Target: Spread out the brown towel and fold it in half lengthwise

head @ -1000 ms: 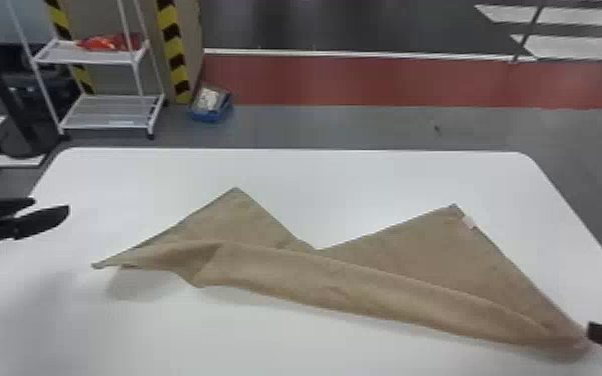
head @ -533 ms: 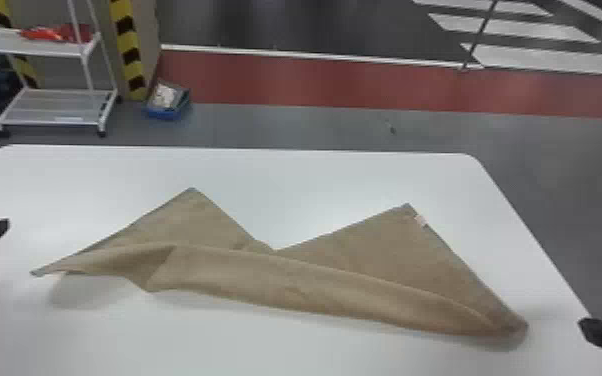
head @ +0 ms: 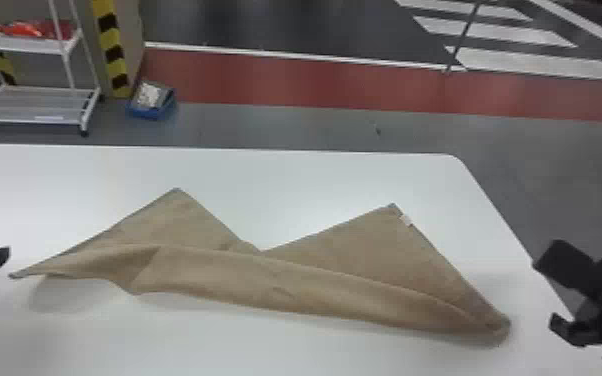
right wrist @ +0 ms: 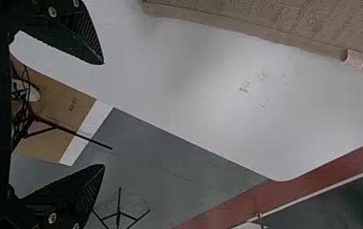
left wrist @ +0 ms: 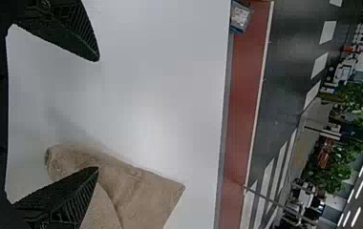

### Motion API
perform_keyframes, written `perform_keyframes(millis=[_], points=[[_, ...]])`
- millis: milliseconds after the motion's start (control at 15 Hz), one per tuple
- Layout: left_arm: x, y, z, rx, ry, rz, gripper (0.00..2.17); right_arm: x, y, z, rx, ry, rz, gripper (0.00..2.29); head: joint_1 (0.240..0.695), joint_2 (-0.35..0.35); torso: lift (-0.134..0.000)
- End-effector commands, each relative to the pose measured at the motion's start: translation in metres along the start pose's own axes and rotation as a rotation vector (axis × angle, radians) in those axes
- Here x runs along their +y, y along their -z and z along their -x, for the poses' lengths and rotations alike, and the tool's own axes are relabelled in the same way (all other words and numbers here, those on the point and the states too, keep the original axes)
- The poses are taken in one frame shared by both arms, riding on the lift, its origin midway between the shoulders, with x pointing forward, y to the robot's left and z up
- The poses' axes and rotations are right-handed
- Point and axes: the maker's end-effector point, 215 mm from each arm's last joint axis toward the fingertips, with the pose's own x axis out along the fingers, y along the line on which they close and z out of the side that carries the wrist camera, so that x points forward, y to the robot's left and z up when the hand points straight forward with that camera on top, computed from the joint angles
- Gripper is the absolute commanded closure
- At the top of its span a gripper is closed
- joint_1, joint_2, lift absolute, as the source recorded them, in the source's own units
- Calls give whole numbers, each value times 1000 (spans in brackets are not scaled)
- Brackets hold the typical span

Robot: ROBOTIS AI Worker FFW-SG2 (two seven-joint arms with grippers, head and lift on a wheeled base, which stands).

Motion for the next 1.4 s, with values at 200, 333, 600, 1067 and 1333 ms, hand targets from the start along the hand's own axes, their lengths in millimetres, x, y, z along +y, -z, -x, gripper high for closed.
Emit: perform_keyframes(millis=[200, 333, 600, 1067, 1333], points=[[-7, 16, 9, 10, -29, 40, 70, 11, 1, -10, 11, -43, 167, 194, 695, -201, -123], [-15, 14, 12, 6, -27, 42, 73, 28, -2, -16, 12, -77, 198, 218, 695, -204, -123], [-19, 16, 18, 14, -29, 50, 73, 59, -20, -24, -8, -127, 234, 343, 695, -192, -123], [-16, 13, 19, 14, -36, 45, 73, 78, -30, -19, -26, -162, 246, 444, 695, -151, -123], [-15, 11, 19, 13, -37, 41, 73, 82, -45, -15, -60, -190, 222, 724, 695, -132, -123]])
